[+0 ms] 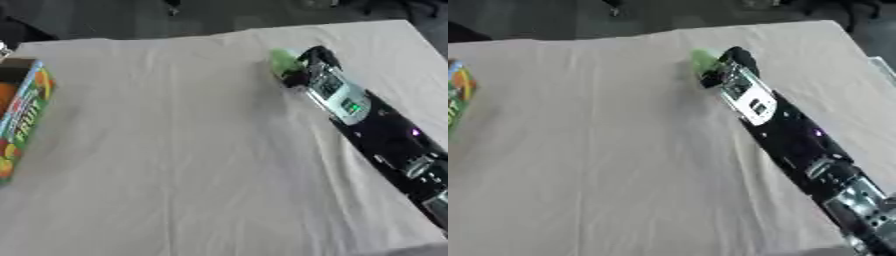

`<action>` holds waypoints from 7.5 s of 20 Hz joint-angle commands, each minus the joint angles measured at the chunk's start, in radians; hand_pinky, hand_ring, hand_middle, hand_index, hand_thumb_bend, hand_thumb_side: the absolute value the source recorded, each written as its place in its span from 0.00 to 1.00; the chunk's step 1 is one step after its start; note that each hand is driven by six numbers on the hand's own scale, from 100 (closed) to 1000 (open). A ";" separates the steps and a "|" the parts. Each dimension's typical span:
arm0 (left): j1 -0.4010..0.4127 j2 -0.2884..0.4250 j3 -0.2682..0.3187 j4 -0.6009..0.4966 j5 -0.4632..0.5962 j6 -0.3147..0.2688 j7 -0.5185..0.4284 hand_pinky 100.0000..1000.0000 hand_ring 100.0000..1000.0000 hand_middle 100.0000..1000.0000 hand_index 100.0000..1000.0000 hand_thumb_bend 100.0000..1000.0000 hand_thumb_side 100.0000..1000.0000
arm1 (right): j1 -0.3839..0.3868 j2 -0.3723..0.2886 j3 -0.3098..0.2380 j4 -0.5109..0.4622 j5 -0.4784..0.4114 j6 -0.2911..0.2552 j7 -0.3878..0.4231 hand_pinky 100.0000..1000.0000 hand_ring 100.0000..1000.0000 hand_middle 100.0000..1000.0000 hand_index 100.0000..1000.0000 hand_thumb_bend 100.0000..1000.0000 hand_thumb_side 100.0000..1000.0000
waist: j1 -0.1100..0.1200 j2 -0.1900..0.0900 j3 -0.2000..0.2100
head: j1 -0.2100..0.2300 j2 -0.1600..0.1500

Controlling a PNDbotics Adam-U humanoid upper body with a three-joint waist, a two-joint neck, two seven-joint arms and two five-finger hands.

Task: Pick up the objects with one hand, pass them to the other hand, and then place them into the box on the other side of the table.

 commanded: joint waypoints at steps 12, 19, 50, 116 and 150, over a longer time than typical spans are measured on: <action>-0.007 0.024 0.009 -0.018 0.005 -0.002 0.006 0.54 0.71 0.59 0.66 0.31 0.38 | -0.018 -0.038 -0.025 -0.054 0.009 0.135 -0.195 0.54 0.32 0.06 0.26 0.23 0.00 | 0.002 -0.016 -0.003 | 0.005 -0.001; -0.007 0.024 0.009 -0.018 0.006 -0.001 0.007 0.54 0.71 0.59 0.66 0.31 0.37 | -0.018 -0.059 -0.045 -0.095 -0.026 0.135 -0.218 0.52 0.29 0.04 0.26 0.23 0.00 | 0.001 -0.017 -0.004 | 0.009 0.004; -0.005 0.032 0.014 -0.022 0.007 0.000 0.011 0.54 0.71 0.59 0.66 0.31 0.37 | 0.139 -0.189 -0.166 -0.586 -0.131 0.135 -0.254 0.44 0.23 0.00 0.23 0.07 0.00 | 0.012 -0.014 -0.017 | 0.023 -0.009; -0.236 -0.006 -0.132 -0.093 -0.032 -0.164 -0.439 0.66 0.78 0.69 0.75 0.66 0.15 | 0.248 -0.073 -0.049 -0.886 -0.294 -0.180 -0.005 0.41 0.21 0.00 0.22 0.00 0.00 | 0.032 -0.021 -0.016 | 0.076 -0.072; -0.270 -0.069 -0.218 -0.144 -0.152 -0.245 -0.147 0.68 0.81 0.73 0.76 0.79 0.00 | 0.165 -0.036 0.051 -0.886 -0.342 -0.071 0.040 0.37 0.18 0.00 0.19 0.08 0.00 | 0.021 -0.026 -0.015 | 0.066 -0.063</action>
